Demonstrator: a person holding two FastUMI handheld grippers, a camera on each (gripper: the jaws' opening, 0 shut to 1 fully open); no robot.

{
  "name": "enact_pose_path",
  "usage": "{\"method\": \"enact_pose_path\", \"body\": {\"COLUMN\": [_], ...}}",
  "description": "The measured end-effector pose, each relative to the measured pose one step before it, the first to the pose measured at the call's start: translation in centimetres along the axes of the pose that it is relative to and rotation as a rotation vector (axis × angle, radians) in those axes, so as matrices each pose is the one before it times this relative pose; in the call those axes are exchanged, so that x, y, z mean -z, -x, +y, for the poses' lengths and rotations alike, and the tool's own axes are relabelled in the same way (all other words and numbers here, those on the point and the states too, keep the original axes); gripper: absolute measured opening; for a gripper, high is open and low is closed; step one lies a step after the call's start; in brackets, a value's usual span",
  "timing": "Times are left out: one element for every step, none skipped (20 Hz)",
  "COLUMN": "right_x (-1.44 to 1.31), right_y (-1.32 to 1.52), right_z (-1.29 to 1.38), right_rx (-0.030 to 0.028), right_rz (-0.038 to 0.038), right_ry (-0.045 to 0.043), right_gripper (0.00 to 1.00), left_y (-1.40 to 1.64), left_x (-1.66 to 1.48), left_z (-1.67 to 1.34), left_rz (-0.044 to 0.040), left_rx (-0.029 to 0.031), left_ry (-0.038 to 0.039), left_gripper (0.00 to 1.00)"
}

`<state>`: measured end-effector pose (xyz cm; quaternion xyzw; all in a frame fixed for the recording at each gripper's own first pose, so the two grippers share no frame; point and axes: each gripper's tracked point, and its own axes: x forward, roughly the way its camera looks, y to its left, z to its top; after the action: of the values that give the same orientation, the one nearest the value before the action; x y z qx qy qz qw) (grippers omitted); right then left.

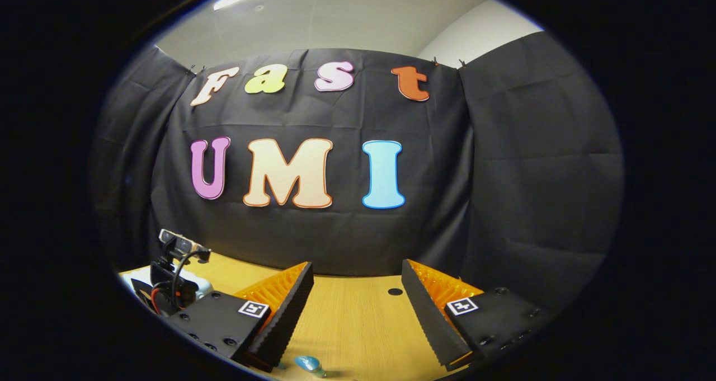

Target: First open the suitcase, pack the skin care products into it, and then close the suitcase.

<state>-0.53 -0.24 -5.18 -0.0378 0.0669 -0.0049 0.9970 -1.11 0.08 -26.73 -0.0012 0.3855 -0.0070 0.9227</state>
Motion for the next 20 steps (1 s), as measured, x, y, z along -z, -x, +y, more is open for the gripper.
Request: {"method": "enact_pose_path", "body": {"right_x": [0.105,0.128,0.057,0.124,-0.015,0.096,0.063,0.172,0.102,-0.065,-0.306,-0.121,-0.175,-0.063,-0.169,-0.128,-0.275,-0.132,-0.095,0.065], "right_y": [-0.061,-0.01,-0.036,-0.027,-0.049,-0.04,-0.1,-0.034,-0.096,-0.043,0.022,0.031,0.081,-0.066,0.034,0.132,0.112,0.114,-0.012,-0.054], "right_z": [0.1,0.013,0.1,-0.058,-0.062,0.017,0.082,0.068,0.078,0.038,-0.051,0.034,0.239,0.227,0.122,0.185,0.214,0.194,0.257,0.189], "right_rx": [-0.00254,-0.00167,-0.00275,-0.00204,-0.00115,-0.00178,-0.00359,-0.00626,-0.00554,-0.00407,0.00107,-0.00093,-0.00525,-0.003,-0.00131,-0.00311,-0.00379,-0.00529,-0.00555,-0.00545], "right_rz": [0.00401,0.00289,0.00282,0.00212,0.00123,0.00013,0.00306,0.004,0.0039,-0.00194,-0.00608,-0.006,-0.00678,-0.00669,-0.0075,-0.00995,-0.01153,-0.01014,-0.00513,-0.0022], "right_ry": [0.00432,0.00361,0.0032,0.00341,0.0042,0.00405,0.00364,0.00513,0.00694,0.00578,0.00181,-0.00355,-0.00322,0.0033,0.00595,0.00284,-0.00031,-0.00229,-0.00111,0.00099], "right_gripper": [0.99,0.99,0.99,0.99,0.99,1.0,1.0,0.99,1.0,0.99,0.99,0.99,0.99,0.99,0.99,1.0,0.99,1.0,0.99,0.99], "left_y": [-0.598,-0.657,-0.339,-0.441,-0.414,-0.306,-0.373,0.183,-0.303,-0.033,0.04,-0.18,0.275,0.319,0.325,0.501,0.408,0.544,0.786,0.679], "left_x": [0.484,0.525,0.509,0.487,0.527,0.572,0.494,0.149,-0.076,-0.234,0.127,-0.108,-0.08,-0.012,-0.246,-0.602,-0.609,-0.535,-0.448,-0.705], "left_z": [0.086,0.01,-0.172,-0.28,-0.169,-0.423,-0.37,0.548,0.976,0.738,-0.16,-0.044,-0.095,-0.177,-0.067,0.057,0.045,0.07,-0.035,0.192], "left_rz": [0.0244,0.0315,0.0252,0.02565,0.02424,0.02908,0.0269,0.01297,-0.00383,-0.0084,0.00135,0.00162,0.00749,0.0067,-0.00197,-0.01818,-0.02107,-0.01056,-0.00685,-0.00922], "left_rx": [-0.00326,-0.00175,0.00399,0.01026,0.01036,0.02004,0.02347,-0.03005,-0.03097,-0.01947,0.01412,0.0164,0.018,0.01693,0.00758,-0.00756,-0.01852,-0.00729,0.01393,0.01266], "left_ry": [0.0059,0.00419,0.00623,0.00711,0.00553,0.0069,0.00916,-0.00662,-0.02128,-0.00812,0.00918,0.00407,-0.00882,-0.02067,-0.02882,-0.02558,-0.01884,-0.01271,0.00138,0.0079], "left_gripper": [0.96,0.96,0.92,0.96,0.95,0.95,0.93,0.76,0.66,0.44,0.33,0.18,0.14,0.08,0.06,0.04,0.03,0.01,0.01,0.01]}}
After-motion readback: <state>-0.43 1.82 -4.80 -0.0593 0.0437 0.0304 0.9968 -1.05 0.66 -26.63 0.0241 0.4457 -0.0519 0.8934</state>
